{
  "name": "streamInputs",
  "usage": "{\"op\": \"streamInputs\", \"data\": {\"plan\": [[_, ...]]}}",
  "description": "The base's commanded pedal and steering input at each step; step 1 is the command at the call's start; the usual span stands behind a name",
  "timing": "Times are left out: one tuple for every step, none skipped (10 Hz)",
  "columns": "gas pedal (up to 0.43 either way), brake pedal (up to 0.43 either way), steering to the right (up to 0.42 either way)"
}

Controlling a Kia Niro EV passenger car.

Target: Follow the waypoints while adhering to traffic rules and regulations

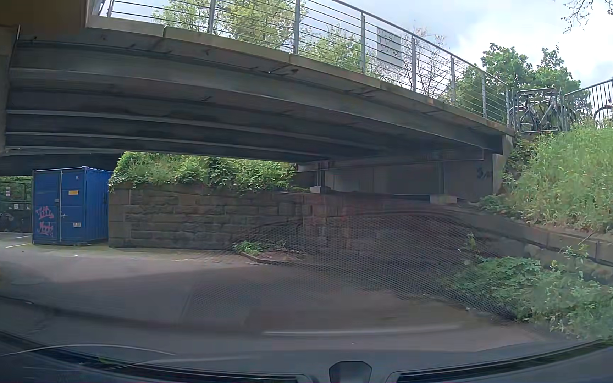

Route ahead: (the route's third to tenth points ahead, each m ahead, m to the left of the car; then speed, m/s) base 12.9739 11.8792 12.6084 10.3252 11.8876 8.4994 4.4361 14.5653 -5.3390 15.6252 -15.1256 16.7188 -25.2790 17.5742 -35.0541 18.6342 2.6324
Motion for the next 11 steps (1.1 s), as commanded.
{"op": "streamInputs", "data": {"plan": [[0.0, 0.0, -0.022], [0.0, 0.0, -0.037], [0.0, 0.0, -0.059], [0.0, 0.0, -0.079], [0.0, 0.0, -0.114], [0.0, 0.0, -0.15], [0.0, 0.0, -0.184], [0.0, 0.0, -0.225], [0.0, 0.0, -0.26], [0.0, 0.0, -0.291], [0.0, 0.0, -0.325]]}}
